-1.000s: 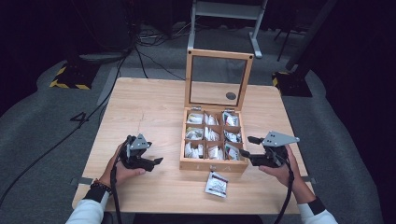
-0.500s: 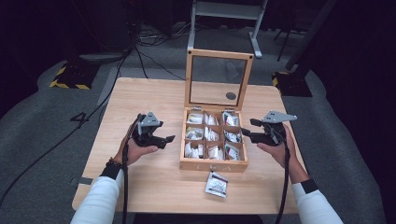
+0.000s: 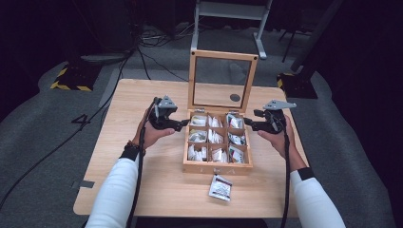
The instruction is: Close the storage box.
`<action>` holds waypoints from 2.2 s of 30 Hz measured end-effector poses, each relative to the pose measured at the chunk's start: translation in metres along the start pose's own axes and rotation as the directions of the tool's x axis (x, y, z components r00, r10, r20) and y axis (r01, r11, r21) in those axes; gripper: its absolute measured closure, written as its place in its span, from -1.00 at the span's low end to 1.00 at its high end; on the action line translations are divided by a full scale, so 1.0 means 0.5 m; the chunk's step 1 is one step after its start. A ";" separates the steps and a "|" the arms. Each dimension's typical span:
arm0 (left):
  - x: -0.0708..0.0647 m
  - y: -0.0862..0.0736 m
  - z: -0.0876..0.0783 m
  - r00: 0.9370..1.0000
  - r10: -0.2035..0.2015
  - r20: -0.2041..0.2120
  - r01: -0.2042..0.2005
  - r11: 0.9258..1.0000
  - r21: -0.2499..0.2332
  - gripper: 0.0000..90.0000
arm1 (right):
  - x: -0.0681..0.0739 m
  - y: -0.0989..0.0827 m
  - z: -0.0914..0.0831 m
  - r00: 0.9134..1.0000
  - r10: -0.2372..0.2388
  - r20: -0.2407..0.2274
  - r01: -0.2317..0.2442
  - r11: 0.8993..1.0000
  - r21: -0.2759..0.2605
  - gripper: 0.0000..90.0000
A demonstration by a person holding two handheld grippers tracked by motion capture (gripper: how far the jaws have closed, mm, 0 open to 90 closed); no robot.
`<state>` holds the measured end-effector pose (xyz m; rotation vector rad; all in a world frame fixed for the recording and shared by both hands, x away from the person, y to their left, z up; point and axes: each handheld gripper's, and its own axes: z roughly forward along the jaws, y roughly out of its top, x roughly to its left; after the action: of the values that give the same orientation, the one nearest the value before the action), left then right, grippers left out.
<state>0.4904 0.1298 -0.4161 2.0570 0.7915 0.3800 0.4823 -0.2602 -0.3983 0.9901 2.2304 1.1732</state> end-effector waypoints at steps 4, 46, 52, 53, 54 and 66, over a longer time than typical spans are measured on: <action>0.001 0.023 0.026 1.000 -0.001 -0.017 0.001 1.000 0.008 -0.47 | -0.014 0.007 0.022 1.000 0.013 0.007 -0.013 1.000 0.022 -0.15; 0.051 0.086 0.137 0.990 -0.119 -0.074 0.123 0.992 0.041 -0.23 | -0.084 0.046 0.135 0.979 0.205 0.001 -0.205 0.978 0.031 0.17; 0.052 0.086 0.140 0.985 -0.138 -0.108 0.143 0.989 0.044 0.09 | -0.083 0.045 0.138 0.977 0.210 0.026 -0.211 0.977 0.029 0.30; 0.054 0.086 0.139 0.984 -0.141 -0.105 0.146 0.988 0.042 0.11 | -0.084 0.044 0.139 0.977 0.212 0.022 -0.212 0.977 0.027 0.30; 0.055 0.086 0.139 0.984 -0.141 -0.108 0.146 0.988 0.040 0.15 | -0.085 0.044 0.139 0.977 0.213 0.018 -0.214 0.977 0.025 0.29; 0.061 0.091 0.141 0.983 -0.160 -0.086 0.163 0.987 0.019 0.13 | -0.083 0.048 0.152 0.978 0.207 0.002 -0.207 0.978 0.021 0.11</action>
<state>0.5685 0.0870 -0.4199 1.9943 1.0119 0.3691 0.5680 -0.2426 -0.4183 1.2553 2.1850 1.2383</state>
